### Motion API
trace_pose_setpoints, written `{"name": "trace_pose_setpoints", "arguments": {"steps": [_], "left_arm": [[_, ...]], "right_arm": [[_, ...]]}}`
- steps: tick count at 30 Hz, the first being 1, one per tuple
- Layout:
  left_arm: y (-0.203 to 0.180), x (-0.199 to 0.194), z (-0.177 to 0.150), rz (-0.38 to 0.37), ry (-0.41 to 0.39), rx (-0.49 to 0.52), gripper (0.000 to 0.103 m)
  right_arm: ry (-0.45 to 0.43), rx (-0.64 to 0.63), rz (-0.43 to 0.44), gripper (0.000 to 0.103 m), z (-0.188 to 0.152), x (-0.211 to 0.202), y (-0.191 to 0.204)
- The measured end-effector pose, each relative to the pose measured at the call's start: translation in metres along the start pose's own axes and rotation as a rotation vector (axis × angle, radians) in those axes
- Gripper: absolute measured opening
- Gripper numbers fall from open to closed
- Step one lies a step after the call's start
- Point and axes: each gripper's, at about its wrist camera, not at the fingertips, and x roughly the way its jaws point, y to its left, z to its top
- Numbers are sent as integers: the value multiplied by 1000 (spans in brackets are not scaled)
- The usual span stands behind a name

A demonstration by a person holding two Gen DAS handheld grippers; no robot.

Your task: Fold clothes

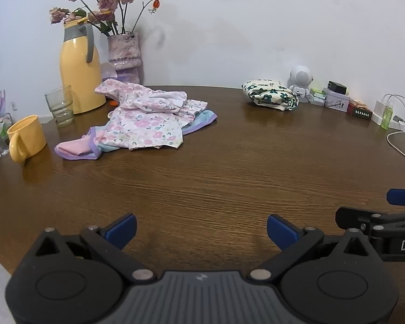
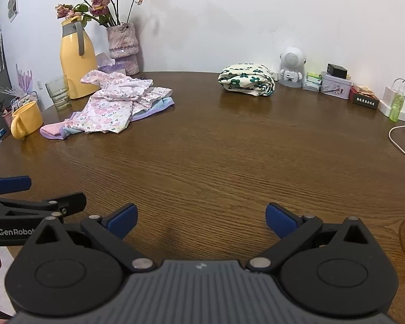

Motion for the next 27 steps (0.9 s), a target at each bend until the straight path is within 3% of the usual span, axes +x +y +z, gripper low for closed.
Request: {"name": "trace_pose_setpoints", "arguments": {"steps": [27], "left_arm": [[-1, -2, -4, -11, 5, -12, 103]], "right_arm": [[2, 1, -3, 103, -4, -2, 3]]}}
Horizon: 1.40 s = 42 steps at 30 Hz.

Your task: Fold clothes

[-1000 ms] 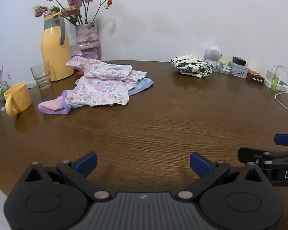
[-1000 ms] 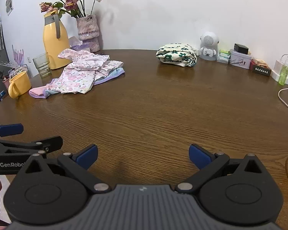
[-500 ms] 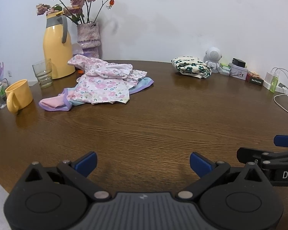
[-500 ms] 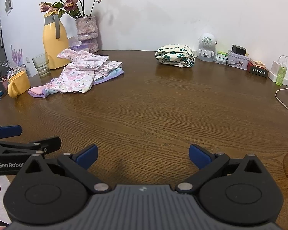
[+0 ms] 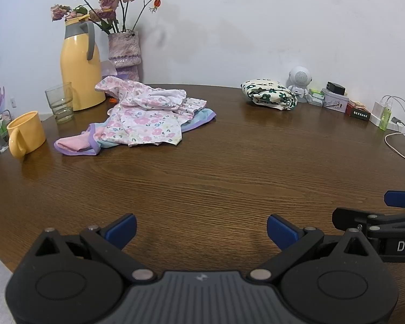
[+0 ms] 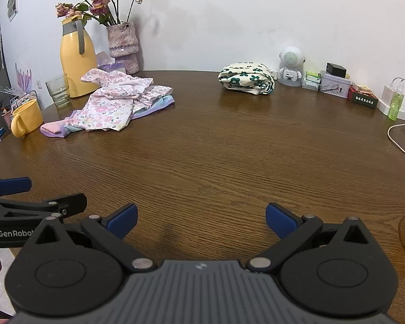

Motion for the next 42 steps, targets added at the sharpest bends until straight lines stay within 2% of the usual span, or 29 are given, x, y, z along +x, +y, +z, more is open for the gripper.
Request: {"name": "trace_pose_setpoints", "arguments": {"steps": [42], "left_arm": [[-1, 5, -2, -8, 15, -1, 103]], "right_arm": [[7, 10, -5, 103, -4, 6, -4]]}}
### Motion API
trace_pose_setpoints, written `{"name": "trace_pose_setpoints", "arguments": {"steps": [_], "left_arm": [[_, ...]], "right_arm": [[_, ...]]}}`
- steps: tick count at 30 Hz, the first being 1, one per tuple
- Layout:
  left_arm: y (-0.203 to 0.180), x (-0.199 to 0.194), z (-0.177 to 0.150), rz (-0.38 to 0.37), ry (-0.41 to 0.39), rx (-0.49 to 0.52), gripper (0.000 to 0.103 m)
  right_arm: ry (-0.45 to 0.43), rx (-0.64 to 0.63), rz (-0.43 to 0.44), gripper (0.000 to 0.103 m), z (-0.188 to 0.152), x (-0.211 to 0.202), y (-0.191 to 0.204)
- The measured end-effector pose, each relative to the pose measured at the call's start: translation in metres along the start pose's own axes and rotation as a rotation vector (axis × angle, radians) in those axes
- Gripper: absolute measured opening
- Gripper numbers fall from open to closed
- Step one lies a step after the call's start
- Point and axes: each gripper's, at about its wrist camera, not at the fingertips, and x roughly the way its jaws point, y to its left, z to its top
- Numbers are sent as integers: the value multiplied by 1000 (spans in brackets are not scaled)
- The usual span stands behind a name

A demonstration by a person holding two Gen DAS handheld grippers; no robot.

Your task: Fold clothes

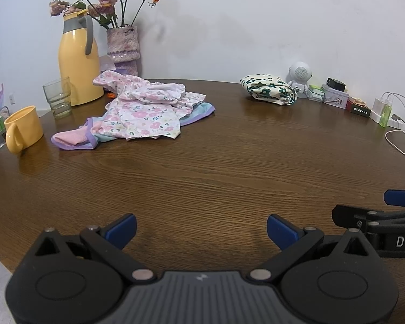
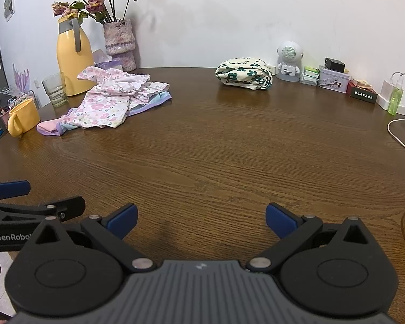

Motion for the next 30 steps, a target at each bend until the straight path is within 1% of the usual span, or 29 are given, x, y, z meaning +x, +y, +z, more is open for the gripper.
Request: {"name": "trace_pose_setpoints", "arguments": {"steps": [8, 14, 19, 30], "left_arm": [[1, -4, -3, 7, -38, 3, 103], [1, -4, -4, -7, -40, 4, 103], [0, -4, -4, -12, -36, 9, 103], [-2, -1, -5, -21, -25, 21, 103]], "right_arm": [[-14, -1, 10, 103, -5, -2, 2], [-27, -14, 19, 103, -10, -4, 6], [-48, -7, 8, 103, -9, -7, 4], [-41, -1, 2, 103, -10, -4, 3]]}}
